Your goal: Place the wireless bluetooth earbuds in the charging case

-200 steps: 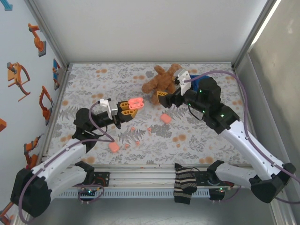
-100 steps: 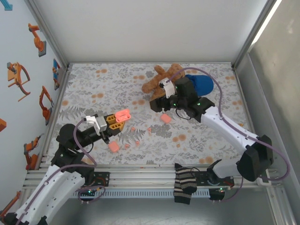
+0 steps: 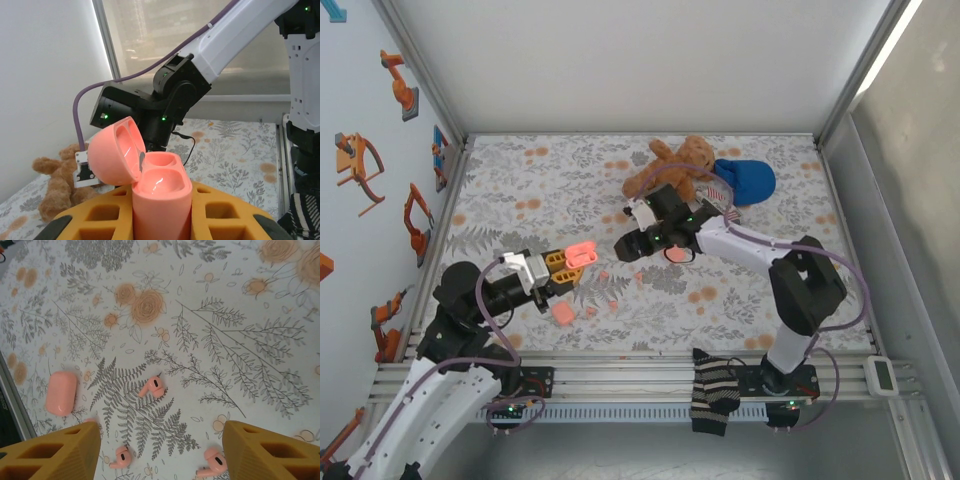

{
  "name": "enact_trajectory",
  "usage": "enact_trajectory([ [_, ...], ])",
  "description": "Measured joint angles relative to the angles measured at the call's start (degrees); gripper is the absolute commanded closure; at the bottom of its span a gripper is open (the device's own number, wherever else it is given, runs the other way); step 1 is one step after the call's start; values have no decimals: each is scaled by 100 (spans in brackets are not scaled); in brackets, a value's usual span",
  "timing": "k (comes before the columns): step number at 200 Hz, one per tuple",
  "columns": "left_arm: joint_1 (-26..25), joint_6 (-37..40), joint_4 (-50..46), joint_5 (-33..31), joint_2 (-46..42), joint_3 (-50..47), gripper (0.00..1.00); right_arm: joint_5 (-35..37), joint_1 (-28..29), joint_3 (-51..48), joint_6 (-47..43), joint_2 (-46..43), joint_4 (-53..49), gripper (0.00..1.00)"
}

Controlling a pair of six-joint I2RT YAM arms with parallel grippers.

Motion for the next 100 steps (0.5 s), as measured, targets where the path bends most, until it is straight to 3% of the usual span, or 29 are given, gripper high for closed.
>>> enact_trajectory([
  [100,551,-66,120,354,175,-144,100,-306,396,1073,-247,1587,-282,52],
])
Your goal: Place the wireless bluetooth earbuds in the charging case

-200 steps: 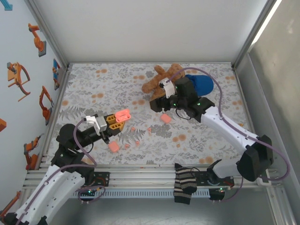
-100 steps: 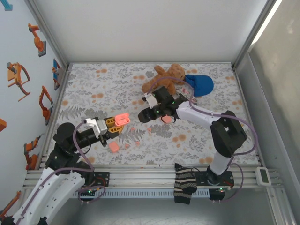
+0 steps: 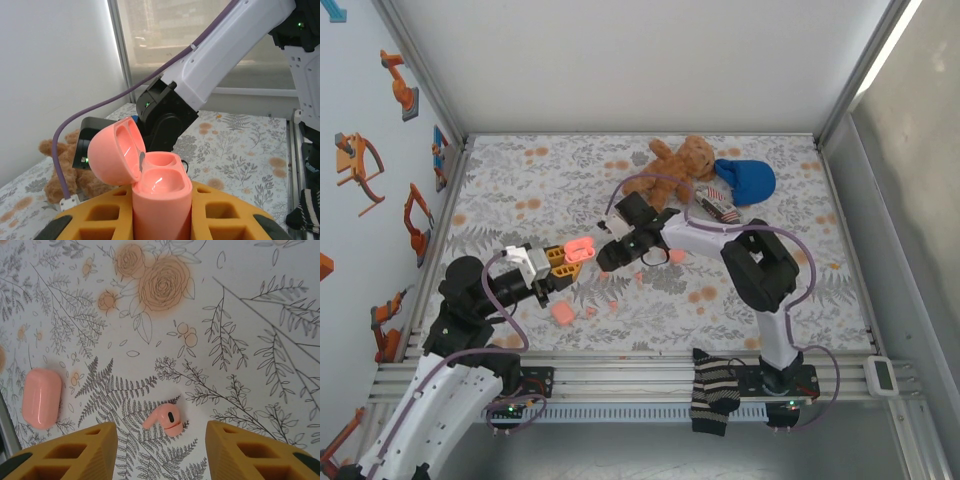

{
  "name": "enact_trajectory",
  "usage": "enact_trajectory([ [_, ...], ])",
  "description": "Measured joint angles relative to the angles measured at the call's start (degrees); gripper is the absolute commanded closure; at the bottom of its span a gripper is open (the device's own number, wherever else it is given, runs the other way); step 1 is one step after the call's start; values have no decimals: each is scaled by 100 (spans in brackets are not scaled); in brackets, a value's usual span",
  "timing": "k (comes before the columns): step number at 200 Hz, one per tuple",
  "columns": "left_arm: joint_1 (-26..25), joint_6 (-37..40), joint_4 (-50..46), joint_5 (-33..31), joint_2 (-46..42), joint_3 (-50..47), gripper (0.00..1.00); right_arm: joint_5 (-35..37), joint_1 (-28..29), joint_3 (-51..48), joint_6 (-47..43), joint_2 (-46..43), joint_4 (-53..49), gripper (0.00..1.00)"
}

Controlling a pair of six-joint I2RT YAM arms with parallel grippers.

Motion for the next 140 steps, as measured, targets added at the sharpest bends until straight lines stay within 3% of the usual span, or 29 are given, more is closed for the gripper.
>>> enact_trajectory([
  [140,26,-2,15,131,98,0,100,-20,157,470,-175,590,-365,59],
])
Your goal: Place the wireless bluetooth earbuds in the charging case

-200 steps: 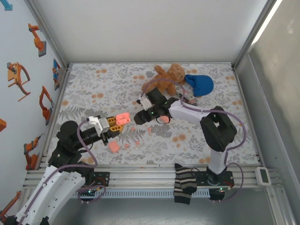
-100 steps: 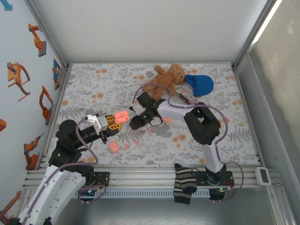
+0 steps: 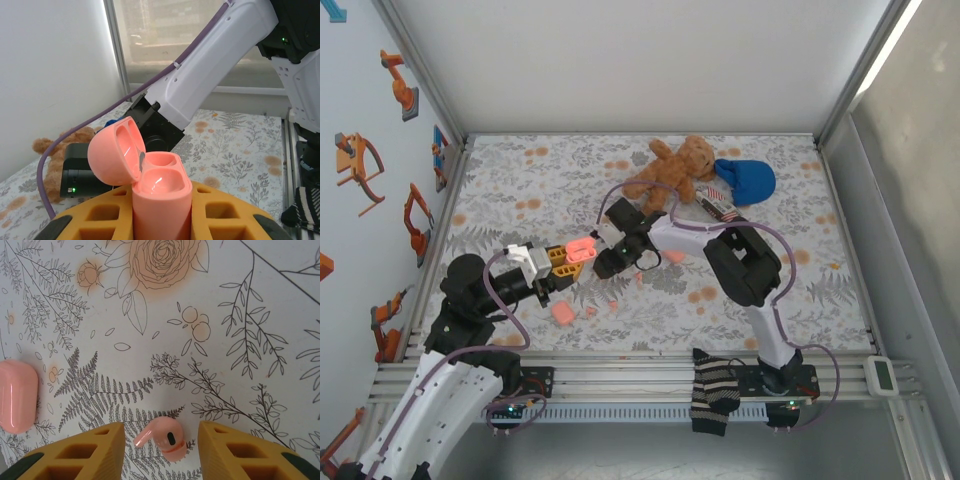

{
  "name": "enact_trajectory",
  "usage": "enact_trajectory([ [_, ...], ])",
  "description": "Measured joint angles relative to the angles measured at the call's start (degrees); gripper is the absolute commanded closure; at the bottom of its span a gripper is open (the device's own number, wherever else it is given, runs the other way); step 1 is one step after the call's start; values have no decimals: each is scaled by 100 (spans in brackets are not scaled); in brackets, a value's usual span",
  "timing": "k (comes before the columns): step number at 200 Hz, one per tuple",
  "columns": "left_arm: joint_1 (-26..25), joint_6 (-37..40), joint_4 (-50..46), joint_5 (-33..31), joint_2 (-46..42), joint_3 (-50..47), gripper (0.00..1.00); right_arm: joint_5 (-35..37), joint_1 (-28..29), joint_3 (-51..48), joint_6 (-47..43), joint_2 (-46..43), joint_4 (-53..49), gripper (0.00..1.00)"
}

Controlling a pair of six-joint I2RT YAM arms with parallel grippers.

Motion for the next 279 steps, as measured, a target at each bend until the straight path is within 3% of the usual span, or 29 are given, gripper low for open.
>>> enact_trajectory([
  [279,7,0,-37,17,31,0,100,319,170,271,-321,164,-474,73],
])
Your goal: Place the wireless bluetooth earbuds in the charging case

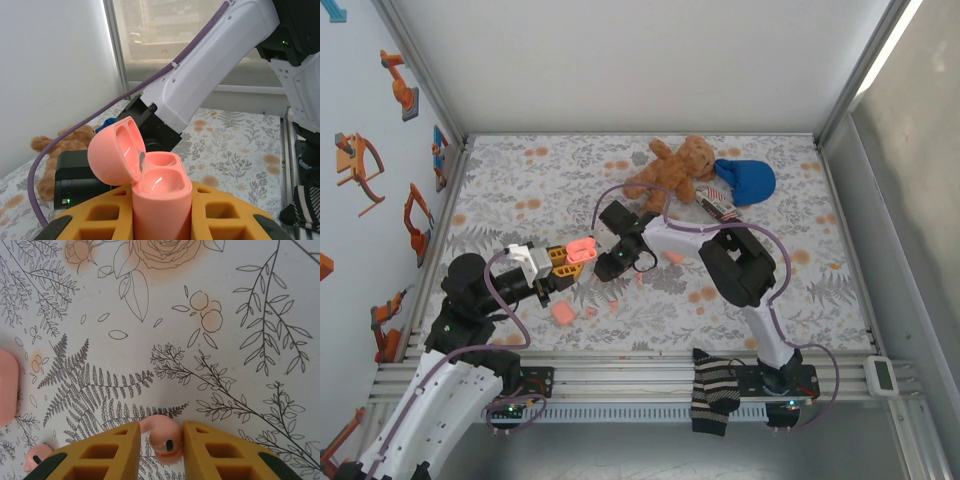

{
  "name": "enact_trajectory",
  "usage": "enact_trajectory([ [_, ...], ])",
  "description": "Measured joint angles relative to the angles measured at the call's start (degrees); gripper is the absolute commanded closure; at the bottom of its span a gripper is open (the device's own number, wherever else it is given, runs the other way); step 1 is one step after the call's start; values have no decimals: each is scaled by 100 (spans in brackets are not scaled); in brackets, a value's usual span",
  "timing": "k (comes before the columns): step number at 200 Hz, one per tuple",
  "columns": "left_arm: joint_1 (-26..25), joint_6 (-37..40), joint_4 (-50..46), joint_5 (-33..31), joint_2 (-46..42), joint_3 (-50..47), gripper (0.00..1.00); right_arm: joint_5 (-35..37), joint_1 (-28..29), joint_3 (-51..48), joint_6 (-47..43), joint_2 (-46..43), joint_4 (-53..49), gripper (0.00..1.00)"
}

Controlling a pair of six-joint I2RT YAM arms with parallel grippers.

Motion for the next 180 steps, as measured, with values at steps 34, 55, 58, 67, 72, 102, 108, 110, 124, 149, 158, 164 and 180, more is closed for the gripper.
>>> enact_trajectory([
  [34,9,0,-2,0,0,0,100,55,0,31,7,17,-26,78],
  [55,24,0,-4,0,0,0,100,57,0,35,24,22,-37,79],
  [58,26,0,-4,-2,0,0,100,57,0,35,24,22,-37,79],
  [67,28,2,-4,-2,0,0,100,57,0,35,26,22,-37,79],
  [72,28,0,-4,-2,0,0,100,57,0,35,26,22,-35,79],
  [102,28,0,-7,-2,-7,0,100,59,0,22,28,4,-11,80],
  [108,28,2,-7,-2,-9,0,100,63,0,15,28,-4,-7,80],
  [110,28,0,-7,-2,-11,0,100,66,0,11,28,-7,0,80],
  [124,31,0,-7,-2,-17,0,100,94,11,-50,28,-44,66,80],
  [149,28,0,-2,-7,-50,0,100,179,48,-240,26,-238,98,80],
  [158,28,-4,2,-7,-63,0,100,216,48,-317,24,-352,101,80],
  [164,28,-20,11,-7,-68,0,100,258,48,-374,24,-450,109,80],
  [180,28,-109,83,-9,-70,-4,100,374,20,-535,11,-798,111,80],
])
